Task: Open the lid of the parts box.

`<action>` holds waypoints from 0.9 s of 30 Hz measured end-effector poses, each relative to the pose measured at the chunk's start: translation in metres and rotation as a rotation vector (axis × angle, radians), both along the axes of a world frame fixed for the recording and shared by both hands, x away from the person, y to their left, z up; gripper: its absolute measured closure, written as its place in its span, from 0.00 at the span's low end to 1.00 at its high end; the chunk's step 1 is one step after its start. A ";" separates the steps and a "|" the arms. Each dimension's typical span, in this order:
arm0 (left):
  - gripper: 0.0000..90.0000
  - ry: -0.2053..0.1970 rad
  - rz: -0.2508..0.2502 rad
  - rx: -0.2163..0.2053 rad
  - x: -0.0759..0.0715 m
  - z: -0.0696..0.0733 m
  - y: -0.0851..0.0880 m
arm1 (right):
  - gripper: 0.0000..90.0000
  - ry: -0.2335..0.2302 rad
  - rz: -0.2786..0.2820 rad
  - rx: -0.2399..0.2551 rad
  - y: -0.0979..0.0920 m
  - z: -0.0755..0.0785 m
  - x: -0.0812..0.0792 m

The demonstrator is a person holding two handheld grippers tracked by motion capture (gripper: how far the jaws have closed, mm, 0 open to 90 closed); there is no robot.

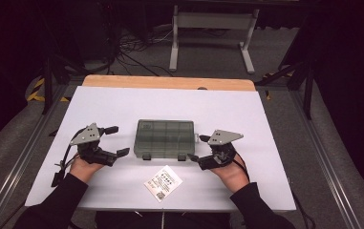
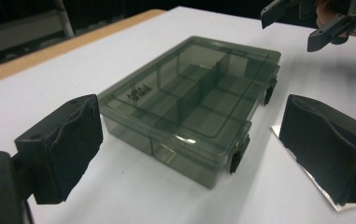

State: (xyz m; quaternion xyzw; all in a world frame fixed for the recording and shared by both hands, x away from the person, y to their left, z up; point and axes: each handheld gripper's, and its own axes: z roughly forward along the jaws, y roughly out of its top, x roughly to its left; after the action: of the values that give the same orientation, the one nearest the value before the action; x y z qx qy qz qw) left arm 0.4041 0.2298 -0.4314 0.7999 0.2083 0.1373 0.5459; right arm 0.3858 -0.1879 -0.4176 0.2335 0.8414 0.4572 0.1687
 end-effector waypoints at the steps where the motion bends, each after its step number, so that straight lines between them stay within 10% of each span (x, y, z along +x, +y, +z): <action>1: 0.08 0.005 -0.005 0.011 0.000 -0.002 -0.001 | 0.25 0.008 0.005 -0.021 0.001 -0.002 0.000; 16: 0.14 0.080 -0.030 0.160 0.004 -0.021 -0.012 | 0.36 0.087 0.017 -0.074 0.000 -0.019 0.002; 27: 0.30 0.110 -0.047 0.191 0.005 -0.026 -0.014 | 0.55 0.101 0.005 -0.072 -0.004 -0.023 0.005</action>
State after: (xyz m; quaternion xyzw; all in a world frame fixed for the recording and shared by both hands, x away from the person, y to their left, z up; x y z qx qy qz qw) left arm 0.4088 0.2160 -0.4571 0.8591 0.2052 0.0998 0.4581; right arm 0.3909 -0.1924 -0.4408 0.2480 0.8654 0.4147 0.1329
